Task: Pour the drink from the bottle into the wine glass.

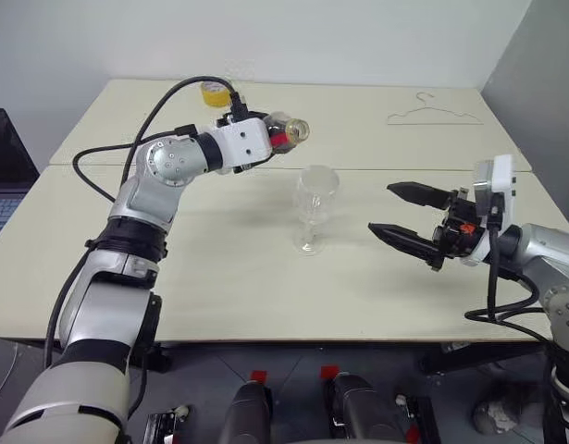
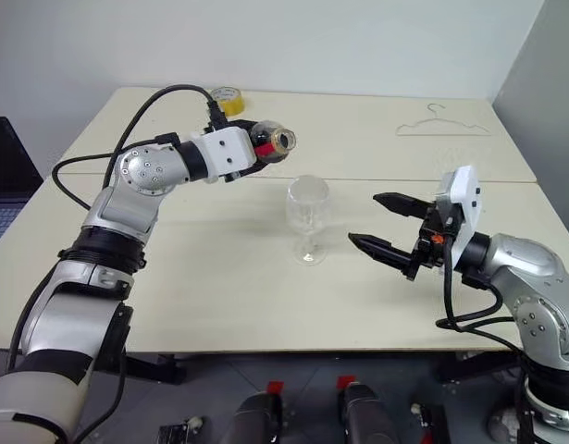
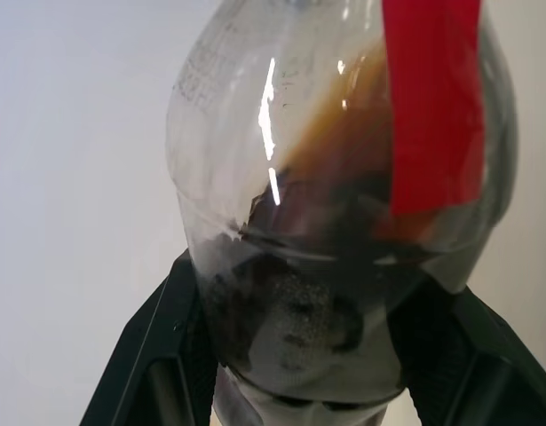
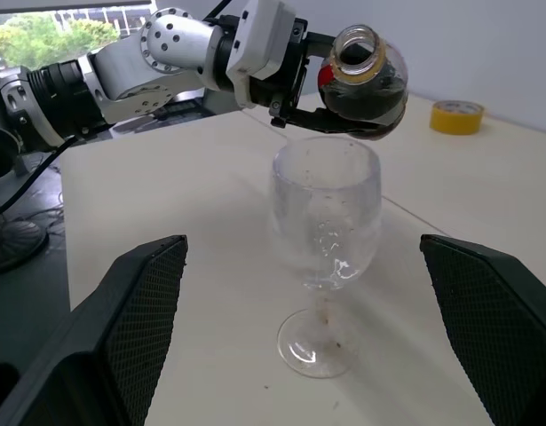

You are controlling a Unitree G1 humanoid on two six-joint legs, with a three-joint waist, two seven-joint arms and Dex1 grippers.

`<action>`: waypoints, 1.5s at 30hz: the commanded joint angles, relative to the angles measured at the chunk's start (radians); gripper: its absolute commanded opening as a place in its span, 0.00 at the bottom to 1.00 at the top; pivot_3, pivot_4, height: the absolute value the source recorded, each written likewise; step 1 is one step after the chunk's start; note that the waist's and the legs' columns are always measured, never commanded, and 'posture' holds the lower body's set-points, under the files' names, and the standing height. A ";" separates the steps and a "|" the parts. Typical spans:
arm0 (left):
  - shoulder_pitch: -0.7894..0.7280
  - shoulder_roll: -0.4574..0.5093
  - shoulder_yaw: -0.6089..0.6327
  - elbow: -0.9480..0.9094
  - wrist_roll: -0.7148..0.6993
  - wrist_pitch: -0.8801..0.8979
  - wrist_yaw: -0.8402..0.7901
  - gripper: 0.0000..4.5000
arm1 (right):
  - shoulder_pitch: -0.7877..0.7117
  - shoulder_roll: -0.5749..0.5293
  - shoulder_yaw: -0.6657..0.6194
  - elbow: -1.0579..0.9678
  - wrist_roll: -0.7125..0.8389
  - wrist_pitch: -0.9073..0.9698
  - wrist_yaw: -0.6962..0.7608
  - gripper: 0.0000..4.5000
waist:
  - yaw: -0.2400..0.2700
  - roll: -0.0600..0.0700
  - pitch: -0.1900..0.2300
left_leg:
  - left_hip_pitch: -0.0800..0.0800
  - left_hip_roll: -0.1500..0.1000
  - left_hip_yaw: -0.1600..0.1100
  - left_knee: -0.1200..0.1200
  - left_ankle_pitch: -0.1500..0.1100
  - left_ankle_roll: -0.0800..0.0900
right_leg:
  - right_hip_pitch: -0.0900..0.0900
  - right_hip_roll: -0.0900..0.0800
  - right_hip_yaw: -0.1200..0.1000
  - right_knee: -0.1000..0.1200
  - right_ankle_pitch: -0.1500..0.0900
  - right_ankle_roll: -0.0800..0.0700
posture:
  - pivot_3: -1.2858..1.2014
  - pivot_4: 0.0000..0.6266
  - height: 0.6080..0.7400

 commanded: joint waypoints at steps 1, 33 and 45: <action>-0.047 0.002 -0.004 -0.024 0.025 -0.047 0.027 0.58 | 0.016 0.006 -0.040 -0.040 0.003 -0.060 -0.017 1.00 | 0.000 0.000 0.000 | 0.000 0.000 0.000 0.000 0.000 0.000 | 0.000 0.000 0.000 0.000 0.000 0.000 | 0.52 0.24 1.00; -0.054 0.024 -0.046 -0.050 0.180 -0.149 0.106 0.58 | 0.130 -0.006 0.011 -0.103 -0.002 -0.149 -0.068 1.00 | 0.000 0.000 0.000 | 0.000 0.000 0.000 0.010 0.000 0.000 | 0.003 0.000 0.001 0.002 0.003 0.005 | 0.52 0.24 1.00; -0.061 0.039 -0.057 -0.033 0.256 -0.197 0.194 0.58 | 0.111 -0.015 0.041 -0.082 -0.028 -0.152 -0.067 1.00 | 0.000 0.000 0.000 | 0.000 0.000 0.000 0.010 0.000 0.000 | 0.003 0.000 0.001 0.002 0.003 0.005 | 0.52 0.24 1.00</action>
